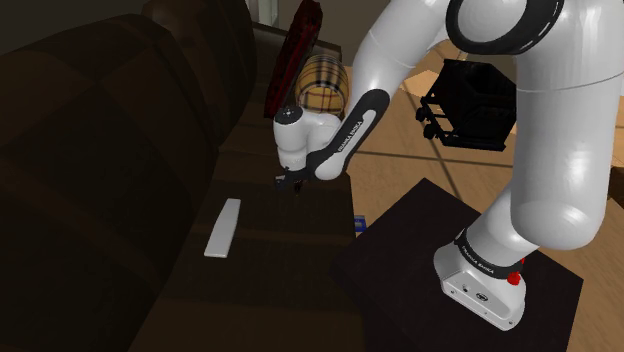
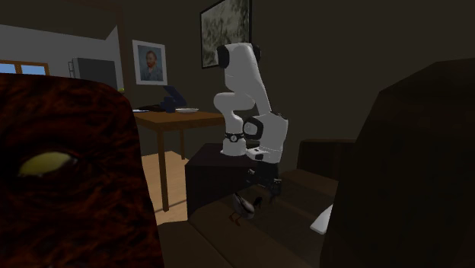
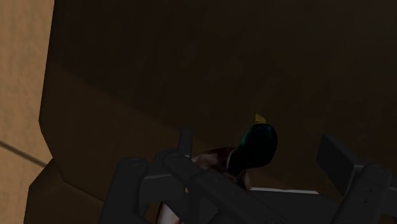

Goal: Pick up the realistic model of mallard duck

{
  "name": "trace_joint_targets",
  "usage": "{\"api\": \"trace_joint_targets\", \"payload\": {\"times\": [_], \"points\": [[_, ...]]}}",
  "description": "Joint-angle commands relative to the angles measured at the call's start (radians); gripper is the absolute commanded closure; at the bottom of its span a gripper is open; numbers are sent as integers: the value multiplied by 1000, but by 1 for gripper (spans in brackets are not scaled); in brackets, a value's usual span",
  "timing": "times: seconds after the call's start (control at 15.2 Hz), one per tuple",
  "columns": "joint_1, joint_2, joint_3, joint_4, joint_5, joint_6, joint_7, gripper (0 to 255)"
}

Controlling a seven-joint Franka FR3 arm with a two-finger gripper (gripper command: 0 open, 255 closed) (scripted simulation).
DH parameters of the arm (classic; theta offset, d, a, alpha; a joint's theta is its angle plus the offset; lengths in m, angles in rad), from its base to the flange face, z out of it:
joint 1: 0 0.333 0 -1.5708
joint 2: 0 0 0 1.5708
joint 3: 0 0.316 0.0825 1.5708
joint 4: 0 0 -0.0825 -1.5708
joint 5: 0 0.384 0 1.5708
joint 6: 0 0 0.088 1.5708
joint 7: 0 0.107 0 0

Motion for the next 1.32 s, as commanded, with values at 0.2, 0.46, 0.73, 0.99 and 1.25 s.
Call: {"api": "trace_joint_targets", "payload": {"times": [0.2, 0.46, 0.73, 0.99, 1.25], "points": [[8, 20, -11, 7, -13, 13, 13, 255], [8, 21, -11, 7, -13, 13, 13, 255], [8, 21, -11, 7, -13, 13, 13, 255], [-5, -19, 9, -8, 10, -11, -8, 255], [-24, -71, 35, -26, 44, -43, -40, 255]]}}
